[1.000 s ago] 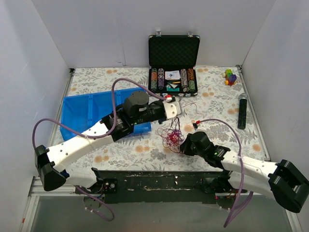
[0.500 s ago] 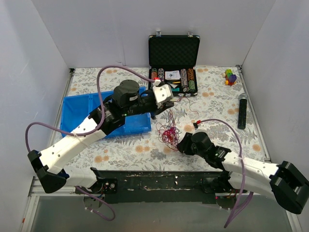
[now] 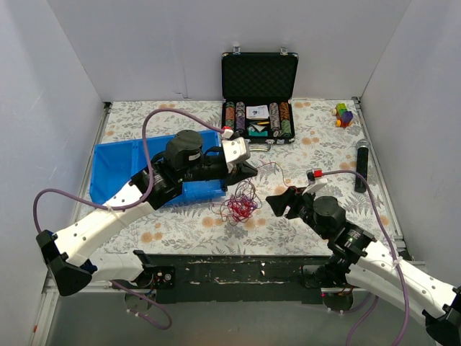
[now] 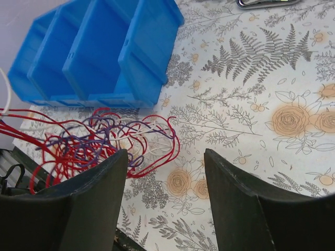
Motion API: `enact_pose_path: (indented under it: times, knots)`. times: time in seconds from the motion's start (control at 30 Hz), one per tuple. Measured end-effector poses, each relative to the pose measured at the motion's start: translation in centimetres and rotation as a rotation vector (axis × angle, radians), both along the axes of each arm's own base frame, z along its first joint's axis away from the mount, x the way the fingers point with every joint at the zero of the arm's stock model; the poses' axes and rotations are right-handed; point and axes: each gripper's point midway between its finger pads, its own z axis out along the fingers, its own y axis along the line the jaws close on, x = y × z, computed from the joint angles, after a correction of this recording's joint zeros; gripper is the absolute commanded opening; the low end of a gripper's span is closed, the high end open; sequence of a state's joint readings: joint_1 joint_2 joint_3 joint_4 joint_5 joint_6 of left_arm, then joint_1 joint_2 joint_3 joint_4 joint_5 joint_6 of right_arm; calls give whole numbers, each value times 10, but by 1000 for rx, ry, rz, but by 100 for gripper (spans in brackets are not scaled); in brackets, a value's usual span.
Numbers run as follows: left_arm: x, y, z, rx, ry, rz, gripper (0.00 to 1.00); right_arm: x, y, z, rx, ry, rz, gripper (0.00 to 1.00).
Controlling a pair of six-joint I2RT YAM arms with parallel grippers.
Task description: Untangle the cables
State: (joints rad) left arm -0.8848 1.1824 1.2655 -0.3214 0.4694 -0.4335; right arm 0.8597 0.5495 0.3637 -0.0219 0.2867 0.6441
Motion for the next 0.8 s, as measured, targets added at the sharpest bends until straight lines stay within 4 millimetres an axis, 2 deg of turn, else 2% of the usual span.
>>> enact_pose_path:
  times: [0.37,0.47,0.67,0.8]
  knots:
    - [0,-6,-6,-9,21,-16,0,-5,19,15,33,-56,111,66]
    - [6,-5,-20,3,43,25,0,-5,16,19,43,-68,96,63]
    - [17,0,-65,57,126,120,0,-3,2,19,36,-64,34,60]
    - [23,0,-77,66,155,160,0,-7,5,22,53,-68,63,60]
